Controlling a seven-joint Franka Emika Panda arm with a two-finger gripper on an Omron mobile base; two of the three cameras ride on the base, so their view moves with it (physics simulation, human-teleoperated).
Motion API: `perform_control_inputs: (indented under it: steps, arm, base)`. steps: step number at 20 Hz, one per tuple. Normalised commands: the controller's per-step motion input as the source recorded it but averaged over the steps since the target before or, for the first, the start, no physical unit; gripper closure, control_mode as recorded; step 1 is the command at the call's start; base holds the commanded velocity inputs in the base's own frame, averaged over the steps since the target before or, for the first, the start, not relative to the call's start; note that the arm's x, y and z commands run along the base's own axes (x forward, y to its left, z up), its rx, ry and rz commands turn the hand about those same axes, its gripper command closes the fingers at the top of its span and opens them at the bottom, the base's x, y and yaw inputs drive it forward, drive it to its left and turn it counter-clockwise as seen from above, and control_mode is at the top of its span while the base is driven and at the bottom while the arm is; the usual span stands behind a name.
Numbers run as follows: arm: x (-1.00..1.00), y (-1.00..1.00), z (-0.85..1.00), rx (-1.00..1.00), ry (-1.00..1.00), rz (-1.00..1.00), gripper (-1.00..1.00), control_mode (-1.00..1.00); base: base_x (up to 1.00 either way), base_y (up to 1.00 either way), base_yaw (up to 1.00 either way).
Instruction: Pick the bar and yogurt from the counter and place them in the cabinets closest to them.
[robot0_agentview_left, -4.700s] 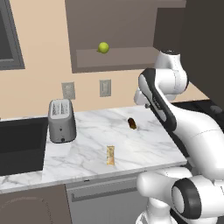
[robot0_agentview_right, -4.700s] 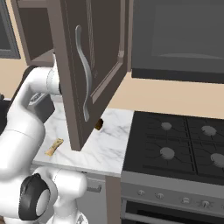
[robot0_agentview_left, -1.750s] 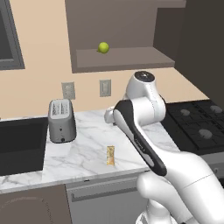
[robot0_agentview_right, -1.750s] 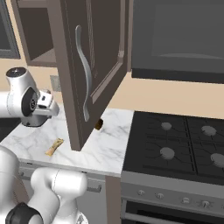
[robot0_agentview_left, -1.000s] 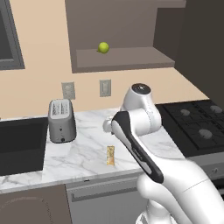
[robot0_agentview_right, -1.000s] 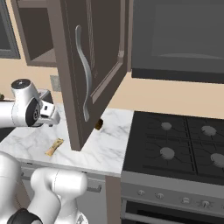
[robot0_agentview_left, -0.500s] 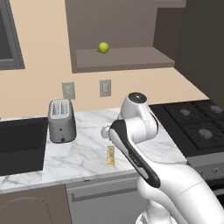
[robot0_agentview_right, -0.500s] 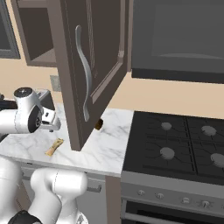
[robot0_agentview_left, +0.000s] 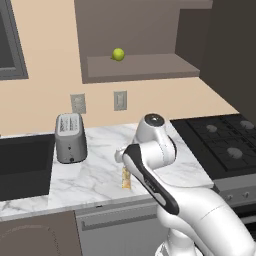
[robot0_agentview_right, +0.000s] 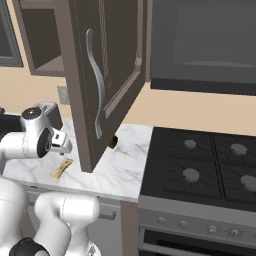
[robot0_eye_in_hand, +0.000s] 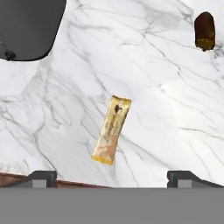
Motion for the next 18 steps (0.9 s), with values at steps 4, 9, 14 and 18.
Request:
perform_control_inputs:
  steps: [4,9,14,18]
  arm:
    - [0.26,0.01,-0.29,0.00,0.00,-0.01,-1.00,-1.00]
    - [0.20,0.04,-0.29,0.00,0.00,-0.02,-1.00,-1.00]
    - [0.12,0.08,-0.29,0.00,0.00,-0.02,-1.00,-1.00]
    - [0.10,0.08,-0.30,0.00,0.00,-0.03,-1.00,-1.00]
  base:
    - [0.00,0.00,0.00]
    - [0.00,0.00,0.00]
    - [0.00,0.00,0.00]
    - [0.00,0.00,0.00]
